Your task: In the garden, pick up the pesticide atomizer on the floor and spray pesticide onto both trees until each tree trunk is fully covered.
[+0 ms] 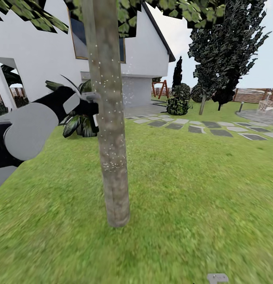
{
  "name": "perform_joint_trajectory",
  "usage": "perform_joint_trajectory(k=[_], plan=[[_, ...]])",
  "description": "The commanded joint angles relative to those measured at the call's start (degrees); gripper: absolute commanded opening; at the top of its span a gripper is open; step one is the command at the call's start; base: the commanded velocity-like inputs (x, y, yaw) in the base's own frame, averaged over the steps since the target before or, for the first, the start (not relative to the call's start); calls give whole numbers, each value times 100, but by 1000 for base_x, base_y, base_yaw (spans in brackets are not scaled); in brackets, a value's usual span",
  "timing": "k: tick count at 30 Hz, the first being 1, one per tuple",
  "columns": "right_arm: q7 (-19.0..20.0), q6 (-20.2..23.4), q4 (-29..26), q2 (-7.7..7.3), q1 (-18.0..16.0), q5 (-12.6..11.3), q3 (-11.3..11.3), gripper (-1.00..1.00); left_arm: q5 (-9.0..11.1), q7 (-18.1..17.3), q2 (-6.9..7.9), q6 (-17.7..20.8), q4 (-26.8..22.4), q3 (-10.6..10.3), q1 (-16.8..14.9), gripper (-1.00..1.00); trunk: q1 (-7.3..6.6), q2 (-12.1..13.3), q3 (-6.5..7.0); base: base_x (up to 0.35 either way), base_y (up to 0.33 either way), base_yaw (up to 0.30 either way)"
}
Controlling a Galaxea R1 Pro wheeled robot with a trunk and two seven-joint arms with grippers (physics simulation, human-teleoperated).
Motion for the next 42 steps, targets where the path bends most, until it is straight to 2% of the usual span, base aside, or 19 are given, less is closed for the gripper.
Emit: perform_joint_trajectory(k=[1,4,8,10,13,27,30,33,36,42], plan=[[43,-40,27,0,-12,-62,32,100,-36,-20,1,-113,13,43,23,-100,2,-9,-10,0,0,0],[41,-40,27,1,-14,-61,32,100,-33,-21,-3,-426,47,41,226,-100,2,-9,-10,0,0,0],[42,-40,27,2,-13,-61,32,100,-34,-22,-4,-537,55,43,498,-100,2,-9,-10,0,0,0],[44,-40,27,2,-14,-61,32,100,-33,-23,-4,-775,56,42,790,-100,2,-9,-10,0,0,0],[43,-40,27,2,-15,-61,32,100,-34,-24,-4,-998,56,41,1035,-100,2,-9,-10,0,0,0],[48,-40,27,2,-13,-61,33,100,-27,-28,-13,-2409,64,49,2681,-100,2,-9,-10,0,0,0],[53,-40,27,2,-14,-61,36,100,-27,-28,-6,-2769,65,50,3239,-100,2,-9,-10,0,0,0],[54,-40,27,2,-12,-61,38,100,-27,-27,-4,-3060,60,50,3633,-100,2,-9,-10,0,0,0],[54,-42,27,2,-12,-61,39,100,-24,-22,-2,-3187,58,50,3999,-100,2,-9,-10,0,0,0],[53,-48,27,2,-12,-66,33,100,-18,-19,-1,-3262,62,50,4354,-100,2,-9,-10,0,98,0]])
